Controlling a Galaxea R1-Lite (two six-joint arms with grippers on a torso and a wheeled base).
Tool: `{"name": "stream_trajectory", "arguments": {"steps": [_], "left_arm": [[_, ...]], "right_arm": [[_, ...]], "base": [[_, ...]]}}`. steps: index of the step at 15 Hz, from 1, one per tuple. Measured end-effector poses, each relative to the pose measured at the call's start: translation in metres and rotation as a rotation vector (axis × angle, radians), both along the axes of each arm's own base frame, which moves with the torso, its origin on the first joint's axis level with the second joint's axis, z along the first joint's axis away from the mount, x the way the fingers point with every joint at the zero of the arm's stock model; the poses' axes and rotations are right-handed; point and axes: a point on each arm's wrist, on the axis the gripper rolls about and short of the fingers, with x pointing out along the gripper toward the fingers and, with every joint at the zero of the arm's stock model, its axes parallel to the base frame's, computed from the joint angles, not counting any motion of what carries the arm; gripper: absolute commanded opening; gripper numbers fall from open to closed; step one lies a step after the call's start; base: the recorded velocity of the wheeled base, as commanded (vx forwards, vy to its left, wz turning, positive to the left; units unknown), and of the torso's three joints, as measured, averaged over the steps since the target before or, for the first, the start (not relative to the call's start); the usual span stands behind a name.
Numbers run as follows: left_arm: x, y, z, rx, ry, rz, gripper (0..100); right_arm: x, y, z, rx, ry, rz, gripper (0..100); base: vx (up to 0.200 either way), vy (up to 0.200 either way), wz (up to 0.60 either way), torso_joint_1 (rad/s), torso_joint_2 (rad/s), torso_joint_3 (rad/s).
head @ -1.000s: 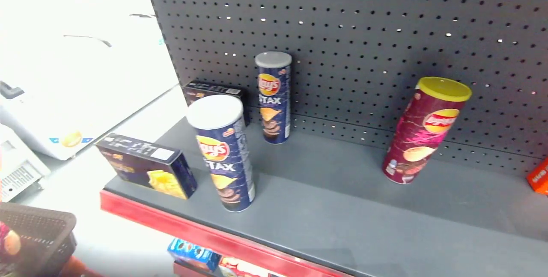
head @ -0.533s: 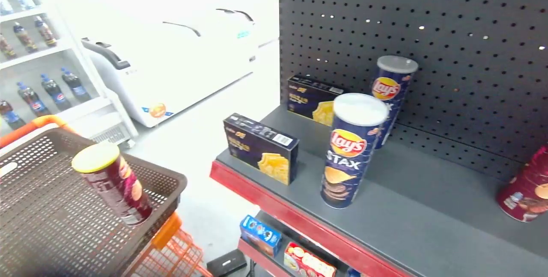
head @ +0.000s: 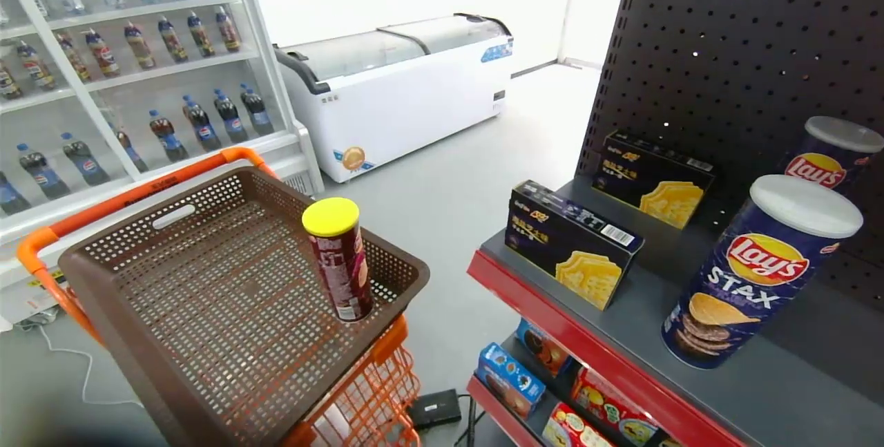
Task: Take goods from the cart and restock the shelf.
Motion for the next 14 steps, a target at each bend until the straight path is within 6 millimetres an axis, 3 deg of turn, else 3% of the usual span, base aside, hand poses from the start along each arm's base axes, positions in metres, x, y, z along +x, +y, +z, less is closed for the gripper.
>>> {"name": "stream_trajectory", "arguments": {"steps": [10,12,14], "left_arm": [[0.000,0.000,0.000,0.003,-0.003,-0.005,100],[-0.002,-0.001,0.007,0.012,-0.022,-0.037,100],[-0.010,-0.002,0.030,0.021,-0.050,-0.101,100]], "right_arm": [[0.000,0.000,0.000,0.000,-0.001,0.000,100],[0.000,0.000,0.000,0.000,-0.001,0.000,100],[0.000,0.000,0.000,0.000,-0.001,-0.001,100]], "base": [[0.000,0.000,0.00,0.000,0.00,0.000],[0.000,0.000,0.00,0.000,0.00,0.000],[0.000,0.000,0.00,0.000,0.00,0.000]]}}
